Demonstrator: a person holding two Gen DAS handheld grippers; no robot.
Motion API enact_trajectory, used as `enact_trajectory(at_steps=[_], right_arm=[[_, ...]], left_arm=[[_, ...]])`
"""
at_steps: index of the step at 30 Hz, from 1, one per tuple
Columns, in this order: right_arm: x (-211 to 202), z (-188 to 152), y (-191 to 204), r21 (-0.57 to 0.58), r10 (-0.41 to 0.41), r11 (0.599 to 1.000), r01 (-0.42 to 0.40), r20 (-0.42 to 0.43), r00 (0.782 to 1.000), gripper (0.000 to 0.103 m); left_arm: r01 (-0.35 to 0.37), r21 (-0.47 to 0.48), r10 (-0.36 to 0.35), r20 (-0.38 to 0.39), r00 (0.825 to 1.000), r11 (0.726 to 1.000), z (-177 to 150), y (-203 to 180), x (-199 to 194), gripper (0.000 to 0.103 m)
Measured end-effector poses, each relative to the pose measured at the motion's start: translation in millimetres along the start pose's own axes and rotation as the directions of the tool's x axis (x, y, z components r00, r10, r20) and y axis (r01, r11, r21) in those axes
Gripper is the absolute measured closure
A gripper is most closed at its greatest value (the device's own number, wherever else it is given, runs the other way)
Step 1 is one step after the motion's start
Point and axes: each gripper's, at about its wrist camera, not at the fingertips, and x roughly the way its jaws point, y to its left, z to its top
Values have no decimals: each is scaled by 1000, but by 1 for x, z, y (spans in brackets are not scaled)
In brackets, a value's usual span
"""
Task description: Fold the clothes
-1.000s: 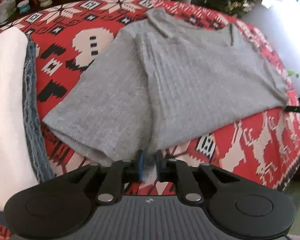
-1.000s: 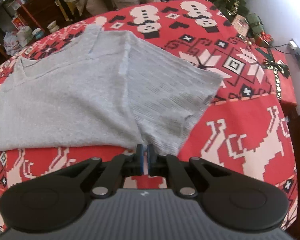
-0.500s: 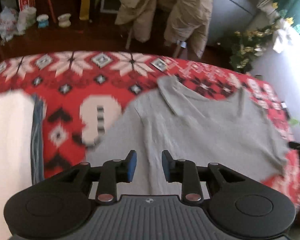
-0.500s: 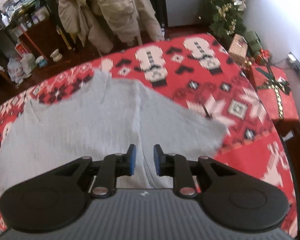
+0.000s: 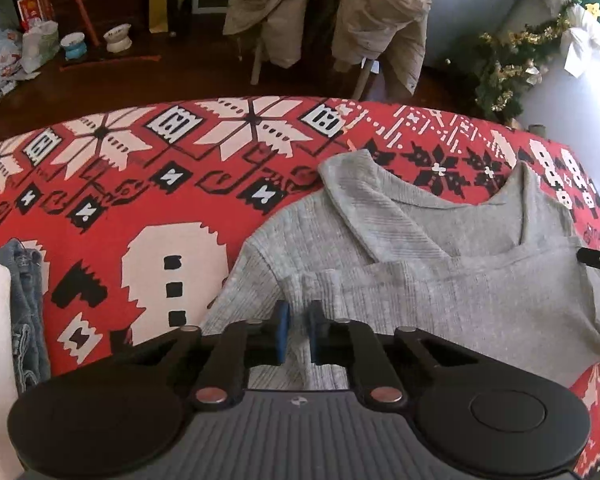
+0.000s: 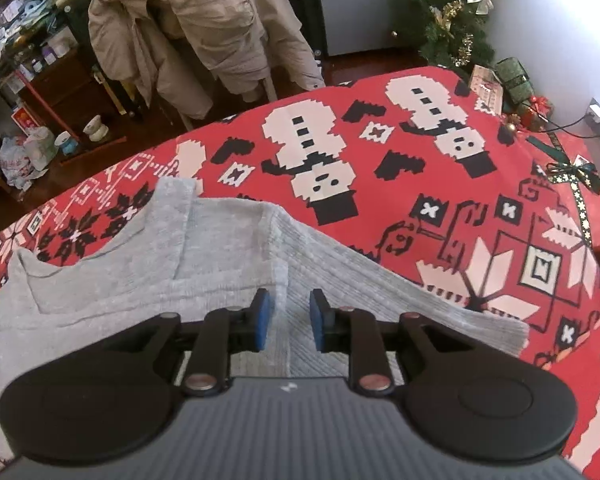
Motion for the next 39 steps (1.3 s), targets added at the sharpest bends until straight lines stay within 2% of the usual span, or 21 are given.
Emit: enact_trajectory(at_steps=[2,4,5,6,11,16,20,21,22,23,27,31,35,39], right_arm=[[5,2,3,-20,1,1000,-1,1,1000,76],[8,4,5,-39,3,999,-2,6,1000,79],[8,5,7,-57,-3,998,4,11,1000,93],[6,6,9,-69,-5,998,6,19,1000,100],[-11,9,14,-97,-5,995,12,76,997,100],[-6,7,6,-67,-17,997,22,74,997,100],[3,2,1,-56,-31,998,35,65,997,95],[3,1,0,-56,-35,998,39,67,997,84],[1,0,-1,-52,-41,998,45,72,997,79],[-3,0,-2,-46,-42,998,46,84,996,78],[-25,-3,8,-96,-20,995,32,124,992,78],[-33,-9,38,-259,62,965,-38,83,995,78],[-25,-16,69,-328,176,929,-172,-15,984,79],[-31,-48,98,-340,234,908,-244,-71,970,78]], left_arm=[[-22,15,22,25,999,1000,-1,-4,-6,99],[-50,33,48,57,997,998,-1,-9,-14,99],[-64,43,61,75,995,997,-2,-11,-19,100],[-78,53,72,94,993,996,-1,-13,-23,100],[-118,113,99,158,982,987,3,-22,-36,100],[-153,141,137,119,983,978,-1,-20,-12,99],[-171,147,158,97,983,974,-7,-18,-1,90],[-166,140,153,99,983,976,-7,-17,-3,87],[-155,127,143,100,985,980,-8,-16,-7,79],[-149,111,137,106,985,983,-9,-14,-12,76],[-150,60,141,131,981,987,-15,-15,-35,76],[-59,64,50,125,991,996,-31,-36,-52,76],[36,145,-48,77,996,989,-54,-73,-44,78],[69,273,-86,48,995,960,-82,-109,-26,80]])
